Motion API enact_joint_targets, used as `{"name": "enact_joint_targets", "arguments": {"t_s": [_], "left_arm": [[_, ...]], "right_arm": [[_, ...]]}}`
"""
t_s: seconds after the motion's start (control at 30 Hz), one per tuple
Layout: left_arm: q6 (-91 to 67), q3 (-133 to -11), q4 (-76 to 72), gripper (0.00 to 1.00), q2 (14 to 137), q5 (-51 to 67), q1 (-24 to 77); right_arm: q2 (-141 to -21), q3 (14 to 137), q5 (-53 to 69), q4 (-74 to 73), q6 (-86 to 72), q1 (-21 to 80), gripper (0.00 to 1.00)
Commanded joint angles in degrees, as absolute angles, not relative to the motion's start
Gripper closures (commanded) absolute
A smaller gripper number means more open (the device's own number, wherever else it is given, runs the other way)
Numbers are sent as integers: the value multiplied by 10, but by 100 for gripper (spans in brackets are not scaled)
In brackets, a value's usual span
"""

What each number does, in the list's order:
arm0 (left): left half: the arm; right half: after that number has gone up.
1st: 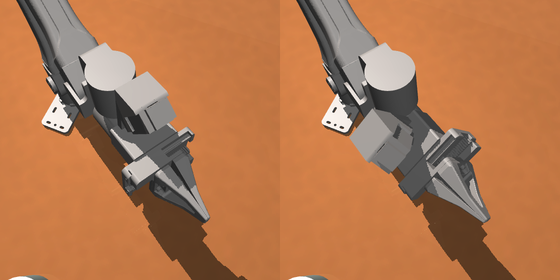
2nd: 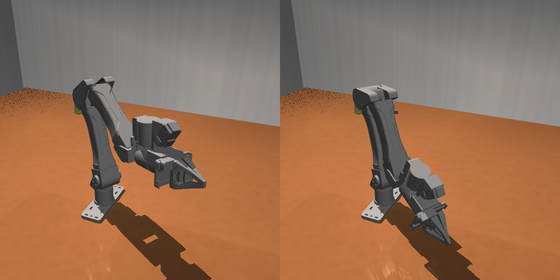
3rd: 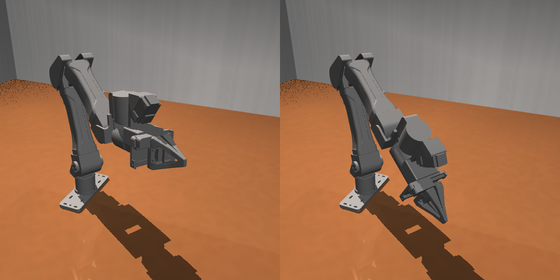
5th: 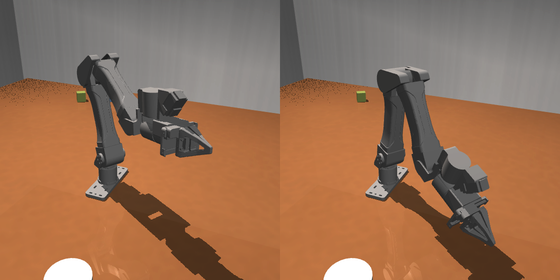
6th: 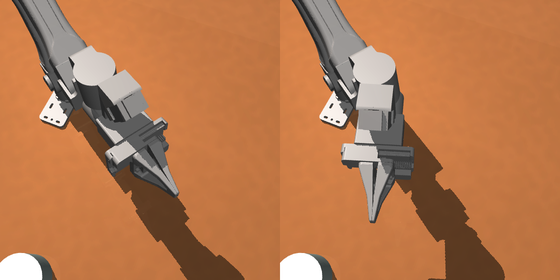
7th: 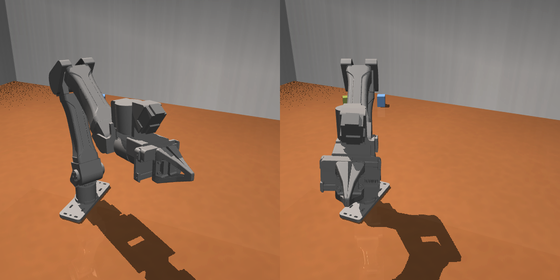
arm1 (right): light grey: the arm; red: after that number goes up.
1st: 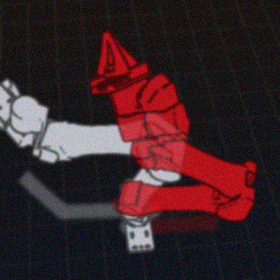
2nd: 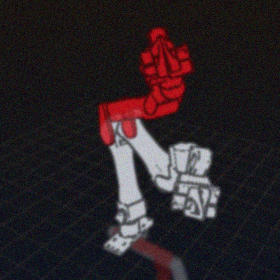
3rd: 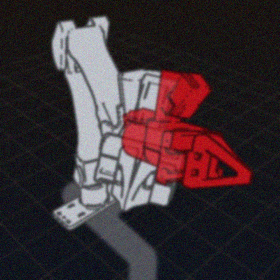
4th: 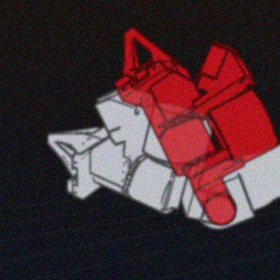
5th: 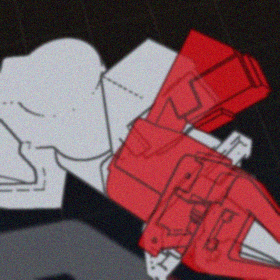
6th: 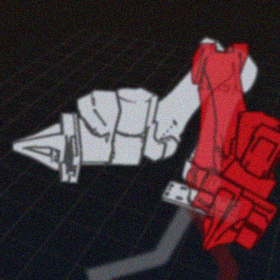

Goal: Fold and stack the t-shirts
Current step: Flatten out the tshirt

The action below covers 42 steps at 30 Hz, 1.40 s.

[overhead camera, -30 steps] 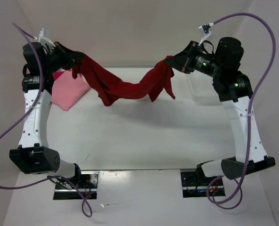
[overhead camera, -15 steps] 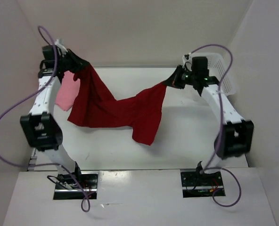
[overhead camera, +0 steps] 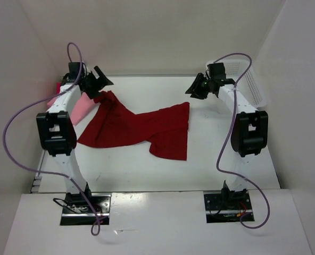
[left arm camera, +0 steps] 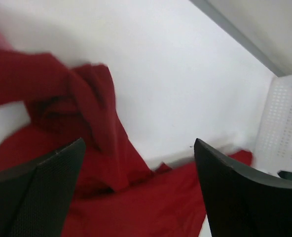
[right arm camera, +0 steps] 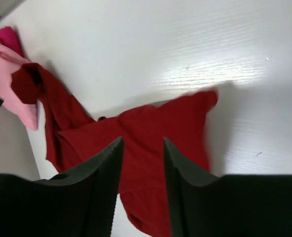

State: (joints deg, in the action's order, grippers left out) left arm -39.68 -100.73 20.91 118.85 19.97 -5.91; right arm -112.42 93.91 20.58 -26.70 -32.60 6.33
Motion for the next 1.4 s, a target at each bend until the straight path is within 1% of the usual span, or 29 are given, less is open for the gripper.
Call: {"name": "enact_joint_targets", "arguments": {"t_s": [0.0,0.03,0.07,0.1,0.13,0.17,0.2,0.23,0.27,0.3,0.37,0.43,0.47,0.5,0.53,0.57,0.67,0.97,1.07,1.1,1.13,1.2,1.23,1.27,1.37], "left_arm": [[-381,-924,183,0,1052,154,-73],[-381,-888,183,0,1002,141,-81],[-381,-812,178,0,975,126,-87],[-381,-774,178,0,949,126,-103],[-388,-738,172,0,895,120,-112],[-394,-700,167,0,867,114,-123],[-409,-623,161,6,840,108,-135],[-419,-591,161,43,795,102,-160],[-426,-566,170,59,781,82,-172],[-436,-545,176,70,773,73,-183],[-448,-490,182,84,766,67,-217],[-469,-454,152,83,766,74,-242],[-476,-430,147,79,773,74,-266],[-483,-424,147,65,773,74,-274],[-490,-418,129,60,780,66,-280],[-497,-413,120,57,780,60,-280],[-503,-413,99,57,801,45,-286],[-503,-418,69,57,882,44,-286],[-503,-424,55,59,903,55,-286],[-503,-424,50,62,904,55,-286],[-503,-424,50,68,910,55,-286],[-497,-424,50,75,910,61,-286],[-497,-424,50,84,910,61,-286],[-497,-431,56,87,904,66,-286],[-486,-444,74,95,872,72,-286]], "right_arm": [[-1043,926,178,-272,-323,67,55],[-1027,912,171,-272,-329,72,51],[-1010,896,171,-272,-335,72,51],[-973,851,171,-272,-335,79,51],[-954,826,171,-257,-343,88,65],[-936,801,171,-251,-348,93,75],[-919,752,177,-251,-348,100,84],[-885,728,177,-245,-353,112,93],[-868,680,191,-240,-353,118,100],[-852,658,199,-240,-353,124,100],[-813,610,210,-235,-353,139,100],[-785,585,219,-240,-359,148,100],[-778,566,224,-240,-359,159,98],[-773,559,224,-240,-359,164,94],[-766,552,224,-235,-359,164,93],[-766,542,231,-235,-359,170,93],[-759,533,236,-235,-353,171,90],[-748,528,231,-229,-353,171,90],[-748,522,231,-229,-359,171,89],[-748,522,231,-229,-359,171,88],[-748,522,225,-229,-364,171,85],[-743,516,207,-237,-369,171,77],[-743,510,198,-247,-375,171,69],[-743,510,179,-252,-383,171,65],[-743,485,158,-270,-397,171,59]]}}
